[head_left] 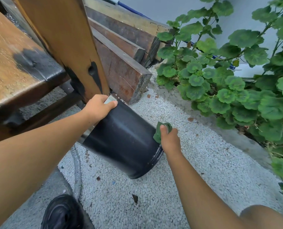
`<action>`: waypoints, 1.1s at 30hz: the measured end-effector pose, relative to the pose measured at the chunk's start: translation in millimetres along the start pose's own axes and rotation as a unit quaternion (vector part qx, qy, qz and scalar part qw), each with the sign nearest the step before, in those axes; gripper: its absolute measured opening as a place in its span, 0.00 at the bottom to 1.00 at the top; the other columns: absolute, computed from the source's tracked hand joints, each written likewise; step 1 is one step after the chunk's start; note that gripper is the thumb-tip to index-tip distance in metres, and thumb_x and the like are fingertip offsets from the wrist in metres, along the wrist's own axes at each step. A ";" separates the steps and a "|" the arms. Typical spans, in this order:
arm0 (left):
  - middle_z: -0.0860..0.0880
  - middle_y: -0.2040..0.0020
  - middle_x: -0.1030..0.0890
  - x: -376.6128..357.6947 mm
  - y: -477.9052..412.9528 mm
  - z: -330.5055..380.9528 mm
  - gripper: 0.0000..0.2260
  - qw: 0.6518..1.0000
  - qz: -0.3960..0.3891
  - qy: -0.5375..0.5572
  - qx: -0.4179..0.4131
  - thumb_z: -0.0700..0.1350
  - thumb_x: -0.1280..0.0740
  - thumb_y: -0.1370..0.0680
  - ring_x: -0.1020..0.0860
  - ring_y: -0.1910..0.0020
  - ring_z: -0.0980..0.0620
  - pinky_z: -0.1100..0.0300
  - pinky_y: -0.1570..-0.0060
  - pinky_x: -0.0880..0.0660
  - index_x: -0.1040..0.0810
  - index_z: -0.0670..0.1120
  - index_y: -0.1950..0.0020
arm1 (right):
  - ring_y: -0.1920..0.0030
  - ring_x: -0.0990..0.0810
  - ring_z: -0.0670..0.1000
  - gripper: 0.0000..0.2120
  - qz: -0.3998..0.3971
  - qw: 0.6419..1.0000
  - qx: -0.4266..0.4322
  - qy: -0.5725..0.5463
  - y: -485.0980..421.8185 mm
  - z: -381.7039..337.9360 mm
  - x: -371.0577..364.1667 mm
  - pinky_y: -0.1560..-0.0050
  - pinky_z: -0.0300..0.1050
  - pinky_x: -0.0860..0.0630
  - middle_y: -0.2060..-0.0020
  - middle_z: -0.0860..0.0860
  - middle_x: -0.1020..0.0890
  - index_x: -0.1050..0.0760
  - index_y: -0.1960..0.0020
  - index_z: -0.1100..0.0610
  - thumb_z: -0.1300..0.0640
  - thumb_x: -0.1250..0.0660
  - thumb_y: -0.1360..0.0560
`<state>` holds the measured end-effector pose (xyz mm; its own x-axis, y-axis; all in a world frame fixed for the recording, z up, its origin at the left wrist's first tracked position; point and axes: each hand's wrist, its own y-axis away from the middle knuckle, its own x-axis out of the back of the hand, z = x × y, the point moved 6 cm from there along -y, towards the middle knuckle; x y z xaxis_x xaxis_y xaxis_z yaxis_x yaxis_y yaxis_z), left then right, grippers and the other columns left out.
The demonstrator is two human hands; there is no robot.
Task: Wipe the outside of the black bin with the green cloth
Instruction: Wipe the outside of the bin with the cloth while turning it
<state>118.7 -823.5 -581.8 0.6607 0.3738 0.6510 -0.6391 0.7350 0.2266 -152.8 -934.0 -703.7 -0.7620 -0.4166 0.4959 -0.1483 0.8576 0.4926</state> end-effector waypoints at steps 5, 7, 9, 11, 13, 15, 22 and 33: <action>0.51 0.66 0.23 0.9 1.2 1.6 0.14 1.000 0.002 0.004 0.015 0.52 0.35 0.21 0.25 0.65 0.50 0.58 0.66 0.31 0.26 0.48 0.65 | 0.44 0.20 0.59 0.29 0.044 0.993 0.037 -0.103 37.2 12.0 -4.0 0.44 0.55 0.21 0.38 0.60 0.24 0.37 0.28 0.59 0.42 0.36 0.20; 0.51 0.66 0.23 0.4 1.2 0.9 0.14 0.999 -0.001 0.014 0.030 0.53 0.35 0.21 0.24 0.66 0.50 0.59 0.69 0.31 0.25 0.47 0.64 | 0.41 0.20 0.58 0.31 0.051 0.989 0.053 -0.125 48.4 18.6 -7.5 0.41 0.56 0.20 0.38 0.58 0.25 0.39 0.25 0.59 0.43 0.35 0.20; 0.47 0.62 0.19 -0.8 -0.6 -0.3 0.14 0.999 -0.007 0.037 0.039 0.52 0.34 0.21 0.21 0.61 0.47 0.56 0.63 0.25 0.22 0.44 0.60 | 0.39 0.21 0.57 0.32 0.055 0.987 0.070 -0.136 58.6 26.2 -13.2 0.40 0.55 0.20 0.36 0.57 0.26 0.40 0.24 0.58 0.44 0.34 0.21; 0.43 0.57 0.17 -0.7 -2.9 -1.9 0.15 0.998 -0.007 0.046 0.044 0.52 0.34 0.21 0.18 0.55 0.43 0.53 0.56 0.24 0.21 0.39 0.55 | 0.37 0.22 0.55 0.33 0.056 0.986 0.080 -0.132 67.7 35.3 -19.8 0.39 0.54 0.21 0.35 0.56 0.27 0.41 0.23 0.57 0.44 0.34 0.21; 0.40 0.52 0.17 -0.4 -4.6 -3.5 0.18 0.998 -0.003 0.044 0.055 0.52 0.35 0.21 0.18 0.51 0.41 0.49 0.51 0.22 0.22 0.35 0.50 | 0.38 0.23 0.55 0.32 0.052 0.988 0.090 -0.117 77.4 45.7 -27.8 0.40 0.55 0.20 0.36 0.56 0.27 0.40 0.25 0.58 0.44 0.34 0.22; 0.39 0.49 0.18 -1.7 -6.9 -4.6 0.19 0.997 -0.004 0.040 0.068 0.53 0.35 0.21 0.19 0.48 0.40 0.45 0.44 0.23 0.22 0.36 0.46 | 0.40 0.22 0.55 0.30 0.044 0.989 0.098 -0.100 86.8 55.5 -37.4 0.42 0.56 0.20 0.38 0.55 0.26 0.38 0.27 0.58 0.45 0.33 0.22; 0.39 0.39 0.20 -4.7 -6.2 -1.6 0.25 0.997 -0.007 0.018 0.079 0.55 0.36 0.20 0.22 0.40 0.39 0.44 0.38 0.26 0.26 0.36 0.34 | 0.49 0.21 0.51 0.19 0.031 0.993 0.103 -0.055 104.8 85.3 -55.3 0.50 0.51 0.19 0.48 0.52 0.24 0.34 0.38 0.56 0.49 0.31 0.22; 0.46 0.55 0.28 -16.0 12.6 21.7 0.15 0.996 -0.094 -0.010 0.002 0.48 0.27 0.26 0.30 0.57 0.48 0.54 0.55 0.34 0.30 0.42 0.50 | 0.52 0.17 0.51 0.16 -0.240 0.966 -0.062 0.079 120.6 133.0 -48.5 0.58 0.47 0.16 0.49 0.51 0.20 0.30 0.43 0.54 0.46 0.31 0.22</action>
<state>91.6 -832.5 -573.7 0.7606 0.2190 0.6112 -0.5073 0.7879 0.3490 -217.6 -770.2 -763.5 -0.5170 -0.8062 0.2877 -0.3756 0.5157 0.7701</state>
